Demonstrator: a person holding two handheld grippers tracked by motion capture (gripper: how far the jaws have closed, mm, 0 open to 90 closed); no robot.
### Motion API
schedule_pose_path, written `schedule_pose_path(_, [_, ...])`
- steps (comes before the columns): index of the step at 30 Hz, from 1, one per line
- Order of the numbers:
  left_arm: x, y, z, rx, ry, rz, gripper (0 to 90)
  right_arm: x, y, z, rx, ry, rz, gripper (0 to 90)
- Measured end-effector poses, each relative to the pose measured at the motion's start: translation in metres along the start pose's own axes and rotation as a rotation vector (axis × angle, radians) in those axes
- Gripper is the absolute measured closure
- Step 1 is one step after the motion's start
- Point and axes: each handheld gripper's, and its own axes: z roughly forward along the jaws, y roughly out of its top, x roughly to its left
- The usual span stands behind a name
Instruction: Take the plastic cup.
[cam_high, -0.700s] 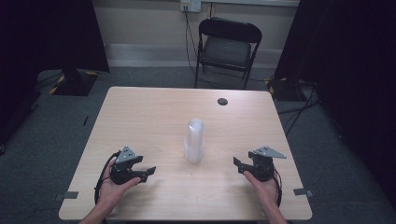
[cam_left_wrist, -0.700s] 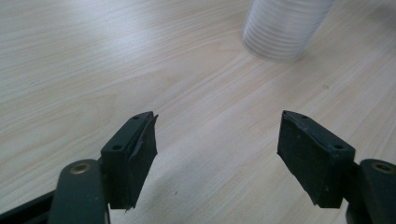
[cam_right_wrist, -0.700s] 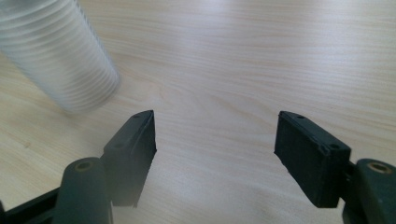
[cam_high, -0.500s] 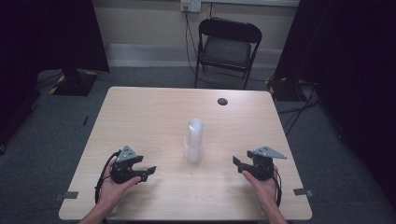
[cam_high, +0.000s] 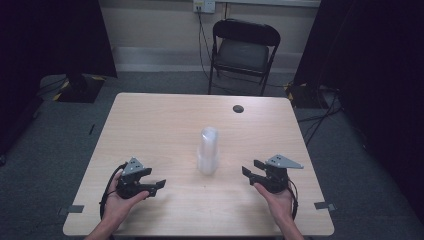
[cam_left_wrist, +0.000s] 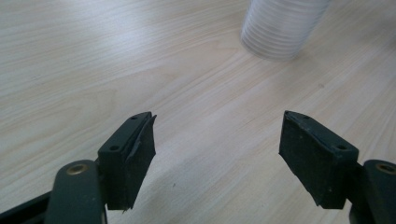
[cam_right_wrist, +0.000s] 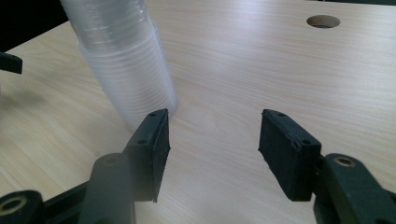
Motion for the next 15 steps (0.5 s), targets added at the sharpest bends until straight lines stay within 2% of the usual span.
schedule_pose_path(8, [-0.001, 0.0, -0.001, -0.006, 0.012, 0.007, 26.6, 0.009, 0.01, 0.002, 0.0, 0.047, -0.025, 44.7])
schedule_pose_path(9, [-0.001, 0.001, 0.0, -0.005, 0.017, 0.01, 26.6, 0.013, 0.012, 0.001, 0.001, 0.06, -0.047, 44.9])
schedule_pose_path(12, [-0.001, 0.001, 0.0, -0.003, 0.017, 0.01, 26.4, 0.015, 0.015, 0.001, -0.001, 0.073, -0.057, 45.1])
schedule_pose_path(15, [-0.001, 0.0, 0.001, 0.005, 0.016, 0.008, 26.3, 0.018, 0.022, 0.001, -0.022, 0.088, -0.07, 45.3])
